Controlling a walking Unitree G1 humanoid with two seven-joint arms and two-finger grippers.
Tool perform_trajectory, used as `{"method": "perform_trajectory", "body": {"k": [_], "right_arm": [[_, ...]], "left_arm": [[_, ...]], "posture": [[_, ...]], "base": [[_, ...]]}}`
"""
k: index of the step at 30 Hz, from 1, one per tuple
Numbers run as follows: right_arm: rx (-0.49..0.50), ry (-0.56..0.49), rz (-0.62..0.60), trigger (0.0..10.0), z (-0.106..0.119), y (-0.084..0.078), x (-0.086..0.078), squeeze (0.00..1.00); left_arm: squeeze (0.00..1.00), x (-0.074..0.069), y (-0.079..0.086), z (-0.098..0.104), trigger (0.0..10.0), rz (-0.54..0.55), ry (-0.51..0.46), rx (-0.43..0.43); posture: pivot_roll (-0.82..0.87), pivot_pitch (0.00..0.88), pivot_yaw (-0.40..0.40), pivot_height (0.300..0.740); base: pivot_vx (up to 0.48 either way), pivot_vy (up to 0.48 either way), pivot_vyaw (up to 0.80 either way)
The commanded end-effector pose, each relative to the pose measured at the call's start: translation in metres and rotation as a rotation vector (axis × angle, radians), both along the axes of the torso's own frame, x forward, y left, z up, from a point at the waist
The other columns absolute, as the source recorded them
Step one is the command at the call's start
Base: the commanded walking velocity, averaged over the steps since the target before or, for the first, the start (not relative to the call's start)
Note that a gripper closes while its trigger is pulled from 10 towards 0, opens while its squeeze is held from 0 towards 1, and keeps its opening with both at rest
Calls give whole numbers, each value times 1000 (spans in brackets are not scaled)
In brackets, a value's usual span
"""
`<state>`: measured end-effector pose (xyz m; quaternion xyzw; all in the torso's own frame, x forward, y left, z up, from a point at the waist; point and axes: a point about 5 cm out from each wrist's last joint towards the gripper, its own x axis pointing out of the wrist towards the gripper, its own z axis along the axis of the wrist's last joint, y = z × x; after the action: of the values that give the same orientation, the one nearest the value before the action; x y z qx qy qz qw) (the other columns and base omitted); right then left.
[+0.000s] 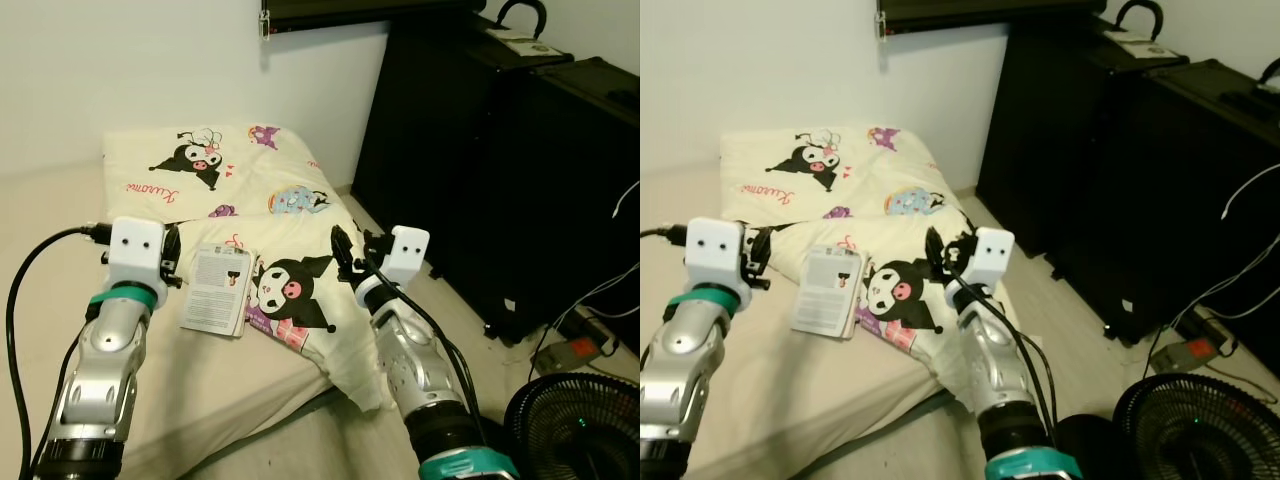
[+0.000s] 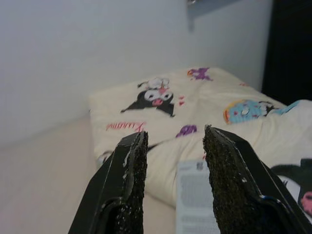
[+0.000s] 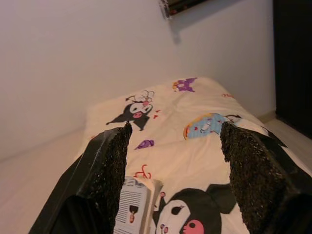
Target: Clean up the room
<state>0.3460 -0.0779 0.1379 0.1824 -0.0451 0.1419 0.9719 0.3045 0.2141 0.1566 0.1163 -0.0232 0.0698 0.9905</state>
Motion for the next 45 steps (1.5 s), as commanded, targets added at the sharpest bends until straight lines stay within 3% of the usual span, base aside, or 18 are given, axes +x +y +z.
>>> {"method": "perform_trajectory", "body": {"k": [1, 11, 15, 18, 25, 45], "right_arm": [[-3, 19, 16, 10000, -3, 3, 1, 0], [-15, 21, 48, 10000, -5, 9, 1, 0], [-18, 19, 46, 10000, -5, 7, 2, 0], [-19, 15, 40, 10000, -6, 5, 2, 0], [-13, 13, 37, 10000, -7, 5, 1, 0], [-27, 30, 67, 10000, -14, 11, -3, 0]], "left_arm": [[0, -3, 1, 1, 10000, 10, -16, 0], [0, -5, 3, 0, 10000, 36, -20, 6], [0, -2, 5, 1, 10000, 48, -26, 70], [0, 1, 4, 1, 10000, 46, -28, 114], [0, 3, 2, 0, 10000, 35, -20, 115], [0, 4, 0, -7, 10000, 9, 7, 80]], "posture": [[220, 2, -59, 740], [236, 0, -74, 740], [233, 0, -70, 740], [227, 0, -65, 740], [213, 0, -55, 740], [209, 0, -45, 740]], "base": [[0, 431, 0], [0, 431, 0], [0, 0, 0], [0, -322, 0], [0, -480, 0], [0, 0, 0]]}}
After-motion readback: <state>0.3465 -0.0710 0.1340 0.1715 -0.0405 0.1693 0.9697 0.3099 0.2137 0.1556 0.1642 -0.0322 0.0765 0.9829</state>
